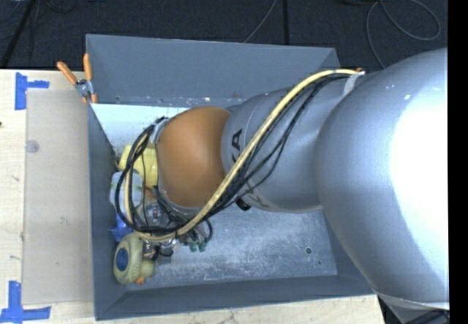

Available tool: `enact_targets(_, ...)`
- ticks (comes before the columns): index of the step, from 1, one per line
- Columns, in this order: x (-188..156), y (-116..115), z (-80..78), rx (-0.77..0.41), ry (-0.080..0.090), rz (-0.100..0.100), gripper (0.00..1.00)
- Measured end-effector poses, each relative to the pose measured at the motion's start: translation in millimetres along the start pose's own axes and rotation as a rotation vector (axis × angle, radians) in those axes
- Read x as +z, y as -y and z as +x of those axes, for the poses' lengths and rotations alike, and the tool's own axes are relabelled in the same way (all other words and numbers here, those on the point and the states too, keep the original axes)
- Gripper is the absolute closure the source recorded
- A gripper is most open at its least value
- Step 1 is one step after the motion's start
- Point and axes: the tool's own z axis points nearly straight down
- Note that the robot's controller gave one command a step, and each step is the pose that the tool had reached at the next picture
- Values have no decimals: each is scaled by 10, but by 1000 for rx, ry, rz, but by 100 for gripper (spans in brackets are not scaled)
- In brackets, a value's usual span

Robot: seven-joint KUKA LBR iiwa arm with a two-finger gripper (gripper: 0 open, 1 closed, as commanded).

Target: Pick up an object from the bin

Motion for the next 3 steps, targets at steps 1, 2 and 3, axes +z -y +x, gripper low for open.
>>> enact_targets(1, -162, 10, -85, 29, 19, -6, 100)
enact_targets(2, -52, 19, -84, 38, 15, -4, 100)
enact_targets(3, -370, 80, 138, 33, 6, -2, 100)
